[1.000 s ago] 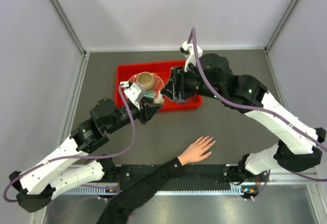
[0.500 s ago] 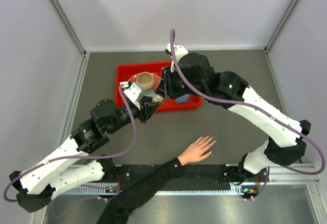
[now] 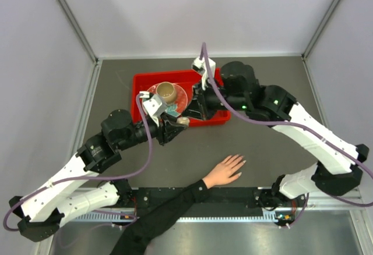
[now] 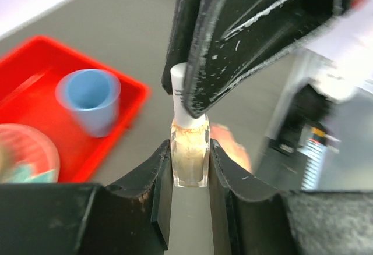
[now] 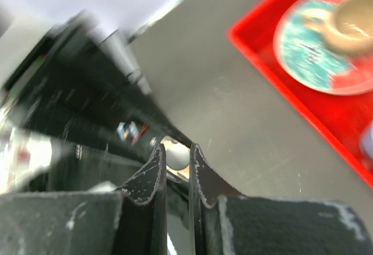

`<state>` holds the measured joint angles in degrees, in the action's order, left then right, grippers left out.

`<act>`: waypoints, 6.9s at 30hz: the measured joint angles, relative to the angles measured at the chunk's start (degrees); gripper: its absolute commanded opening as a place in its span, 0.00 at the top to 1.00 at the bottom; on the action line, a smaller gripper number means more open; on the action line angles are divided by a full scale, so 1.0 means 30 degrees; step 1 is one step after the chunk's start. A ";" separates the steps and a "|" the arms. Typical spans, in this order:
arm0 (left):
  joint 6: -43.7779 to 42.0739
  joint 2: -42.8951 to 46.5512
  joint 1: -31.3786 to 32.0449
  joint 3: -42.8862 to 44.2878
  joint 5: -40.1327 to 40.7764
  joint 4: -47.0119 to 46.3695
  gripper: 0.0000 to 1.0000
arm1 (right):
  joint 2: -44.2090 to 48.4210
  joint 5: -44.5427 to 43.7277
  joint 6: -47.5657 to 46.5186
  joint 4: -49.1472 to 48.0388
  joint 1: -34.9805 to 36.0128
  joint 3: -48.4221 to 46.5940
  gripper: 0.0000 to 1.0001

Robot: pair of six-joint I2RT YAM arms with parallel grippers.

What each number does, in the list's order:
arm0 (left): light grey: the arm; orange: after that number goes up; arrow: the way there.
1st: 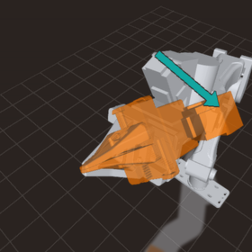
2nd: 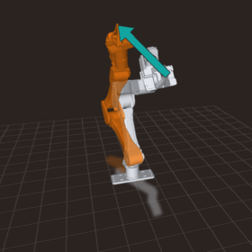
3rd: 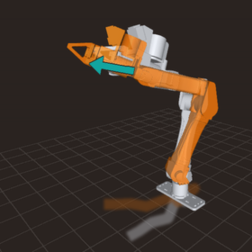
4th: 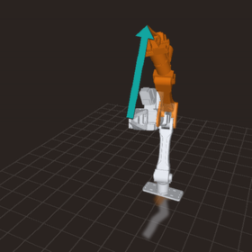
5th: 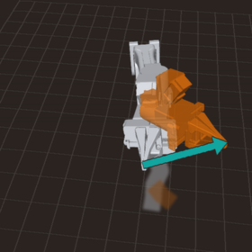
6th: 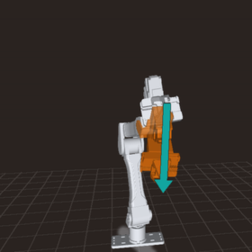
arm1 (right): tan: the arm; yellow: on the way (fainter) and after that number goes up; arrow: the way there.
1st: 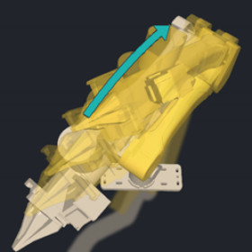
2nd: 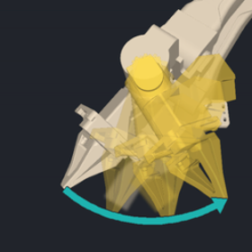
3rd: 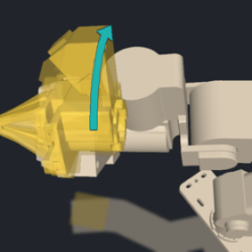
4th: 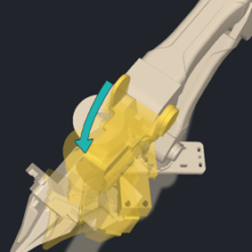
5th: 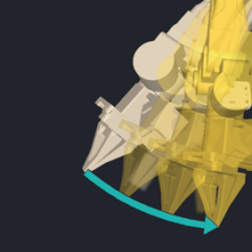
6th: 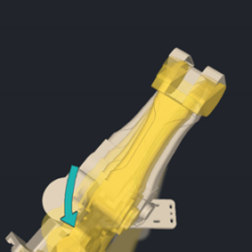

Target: Paint the nails

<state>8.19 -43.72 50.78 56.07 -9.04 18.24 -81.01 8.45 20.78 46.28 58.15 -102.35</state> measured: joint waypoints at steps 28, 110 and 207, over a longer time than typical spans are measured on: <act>0.0663 -0.0466 0.0087 0.1719 -0.1129 0.0189 1.00 | 0.2820 0.0036 -0.1581 -0.1275 -0.0554 0.2280 0.32; 0.1625 -0.0743 0.0087 0.1457 -0.6309 -0.0495 1.00 | 0.2331 0.2113 -0.1982 0.1763 0.0561 -0.1647 0.42; 0.1290 -0.1122 0.0087 0.1457 -0.5763 0.0015 1.00 | 0.1843 -0.0313 -0.1894 0.3519 0.0561 -0.1931 1.00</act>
<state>12.05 -47.09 51.05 60.45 -26.33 18.28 -75.48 7.51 15.09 56.84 59.83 -108.14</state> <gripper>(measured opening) 0.313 0.178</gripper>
